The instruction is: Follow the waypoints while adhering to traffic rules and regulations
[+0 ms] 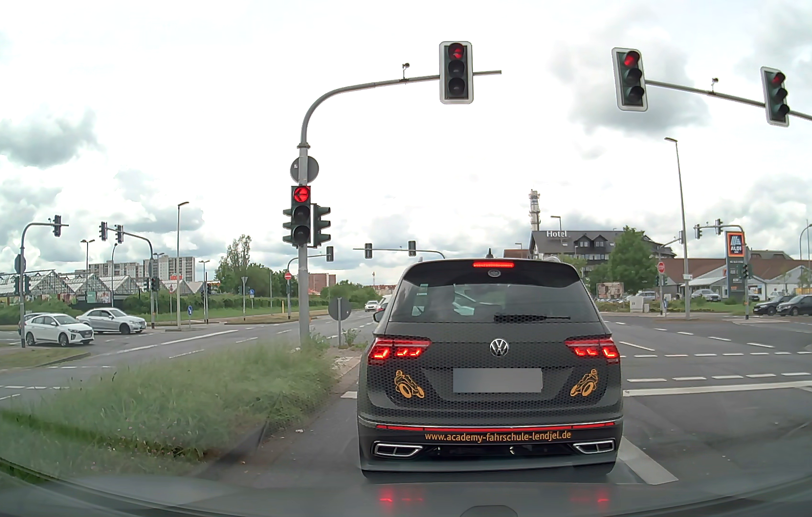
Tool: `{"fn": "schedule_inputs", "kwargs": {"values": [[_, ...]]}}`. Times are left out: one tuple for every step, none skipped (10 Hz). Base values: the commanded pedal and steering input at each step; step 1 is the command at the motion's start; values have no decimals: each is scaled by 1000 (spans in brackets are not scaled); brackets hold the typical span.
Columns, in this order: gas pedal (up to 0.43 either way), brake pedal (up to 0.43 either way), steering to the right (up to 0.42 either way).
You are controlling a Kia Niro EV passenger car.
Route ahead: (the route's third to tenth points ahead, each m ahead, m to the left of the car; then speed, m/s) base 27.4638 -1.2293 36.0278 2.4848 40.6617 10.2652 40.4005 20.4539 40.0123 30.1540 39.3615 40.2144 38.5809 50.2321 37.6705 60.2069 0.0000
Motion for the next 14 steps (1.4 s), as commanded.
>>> {"fn": "schedule_inputs", "kwargs": {"values": [[0, 262, 6], [0, 256, 6], [0, 256, 5], [0, 256, 5], [0, 256, 5], [0, 256, 6], [0, 262, 5], [0, 262, 5], [0, 256, 5], [0, 256, 5], [0, 256, 6], [0, 256, 5], [0, 256, 5], [0, 256, 5]]}}
